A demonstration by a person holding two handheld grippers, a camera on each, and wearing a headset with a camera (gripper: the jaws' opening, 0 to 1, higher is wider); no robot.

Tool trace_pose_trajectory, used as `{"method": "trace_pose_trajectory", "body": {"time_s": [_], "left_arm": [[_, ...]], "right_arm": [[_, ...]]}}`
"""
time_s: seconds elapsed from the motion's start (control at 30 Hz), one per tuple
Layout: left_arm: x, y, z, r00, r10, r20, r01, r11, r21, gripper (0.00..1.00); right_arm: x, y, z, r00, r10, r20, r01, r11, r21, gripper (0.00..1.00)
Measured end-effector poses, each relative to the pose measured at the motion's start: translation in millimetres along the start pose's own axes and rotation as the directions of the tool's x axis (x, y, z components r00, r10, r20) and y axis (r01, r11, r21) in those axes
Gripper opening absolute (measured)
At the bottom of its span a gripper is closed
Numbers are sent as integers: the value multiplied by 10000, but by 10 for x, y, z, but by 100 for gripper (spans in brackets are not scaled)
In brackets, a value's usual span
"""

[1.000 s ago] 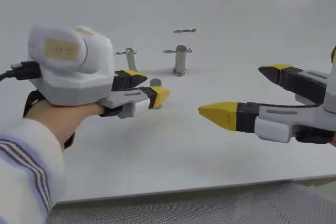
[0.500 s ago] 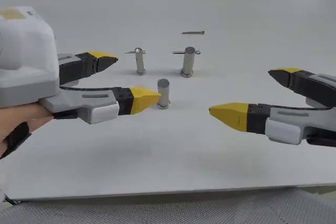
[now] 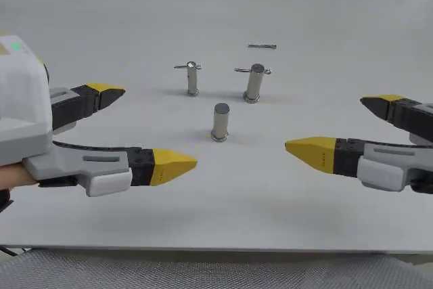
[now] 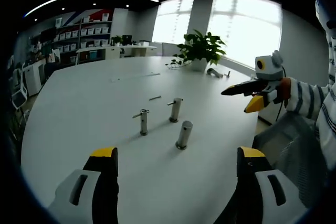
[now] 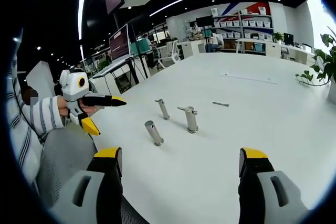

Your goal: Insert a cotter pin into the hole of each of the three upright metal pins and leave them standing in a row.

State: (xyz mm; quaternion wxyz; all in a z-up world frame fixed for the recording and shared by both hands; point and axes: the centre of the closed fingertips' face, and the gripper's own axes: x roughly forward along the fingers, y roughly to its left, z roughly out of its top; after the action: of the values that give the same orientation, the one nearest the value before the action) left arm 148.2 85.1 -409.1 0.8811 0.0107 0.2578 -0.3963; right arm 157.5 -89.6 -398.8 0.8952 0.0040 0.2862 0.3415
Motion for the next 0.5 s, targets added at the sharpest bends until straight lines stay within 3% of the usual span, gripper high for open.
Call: {"method": "trace_pose_trajectory", "body": {"time_s": [0.07, 0.17, 0.3, 0.5], "left_arm": [[-7, 14, 2, 10000, -51, 65, 52, 9998, -170, 99], [-21, -40, 17, 9996, -52, 293, 56, 9999, -119, 99], [6, -9, -36, 9996, 194, 218, -194, 9998, 6, 99], [18, -27, 0, 9986, 257, 453, -252, 9996, -125, 99]], "right_arm": [[1, -1, -4, 10000, 5, -36, -5, 10000, 3, 91], [9, 5, -15, 9999, 29, -162, -30, 10000, -88, 91], [23, 12, -1, 9997, 65, -237, -70, 9998, -188, 90], [25, -26, 63, 9992, 6, -402, -30, 9981, -608, 88]]}}
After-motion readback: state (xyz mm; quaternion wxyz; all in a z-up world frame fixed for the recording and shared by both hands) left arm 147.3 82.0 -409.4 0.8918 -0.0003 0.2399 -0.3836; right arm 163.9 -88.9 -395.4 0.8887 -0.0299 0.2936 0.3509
